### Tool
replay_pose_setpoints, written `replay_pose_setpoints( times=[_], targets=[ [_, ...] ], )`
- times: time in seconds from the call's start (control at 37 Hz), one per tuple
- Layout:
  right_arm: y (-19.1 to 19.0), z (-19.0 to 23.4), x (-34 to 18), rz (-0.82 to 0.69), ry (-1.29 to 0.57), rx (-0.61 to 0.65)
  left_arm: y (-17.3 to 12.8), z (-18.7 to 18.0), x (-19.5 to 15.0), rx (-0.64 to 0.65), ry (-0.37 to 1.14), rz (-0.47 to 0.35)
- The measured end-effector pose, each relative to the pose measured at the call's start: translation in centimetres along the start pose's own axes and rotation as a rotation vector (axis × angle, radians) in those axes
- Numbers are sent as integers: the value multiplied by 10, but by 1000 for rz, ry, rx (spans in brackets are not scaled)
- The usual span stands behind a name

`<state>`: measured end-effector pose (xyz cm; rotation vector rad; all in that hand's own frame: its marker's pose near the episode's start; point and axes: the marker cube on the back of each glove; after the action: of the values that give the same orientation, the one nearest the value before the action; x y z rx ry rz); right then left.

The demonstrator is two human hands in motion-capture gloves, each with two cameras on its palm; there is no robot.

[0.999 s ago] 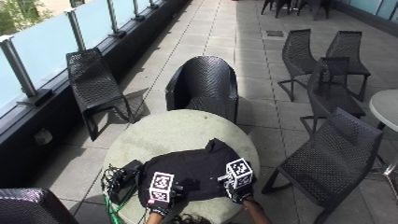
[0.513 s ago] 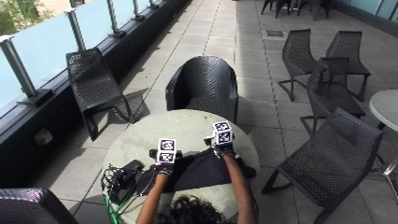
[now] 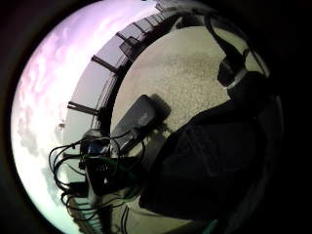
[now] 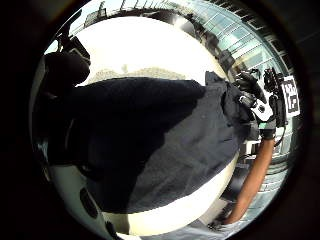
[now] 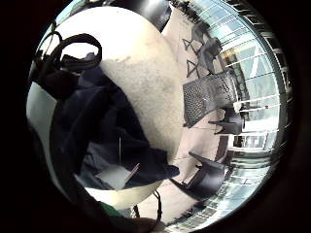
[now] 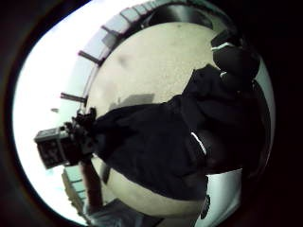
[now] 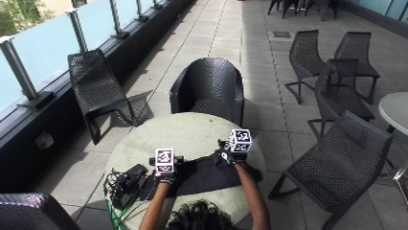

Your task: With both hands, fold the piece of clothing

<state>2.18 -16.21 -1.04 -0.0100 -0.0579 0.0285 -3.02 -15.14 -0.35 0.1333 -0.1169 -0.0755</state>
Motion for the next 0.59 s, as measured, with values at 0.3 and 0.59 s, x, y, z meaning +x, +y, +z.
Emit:
replay_pose_setpoints(
  times=[0.3,0.59],
  targets=[
    [95,-11,101,549,-86,-4,1,82,-8,23,25,38],
    [105,61,117,550,-46,-58,58,45,8,-106,-108,124]
  ],
)
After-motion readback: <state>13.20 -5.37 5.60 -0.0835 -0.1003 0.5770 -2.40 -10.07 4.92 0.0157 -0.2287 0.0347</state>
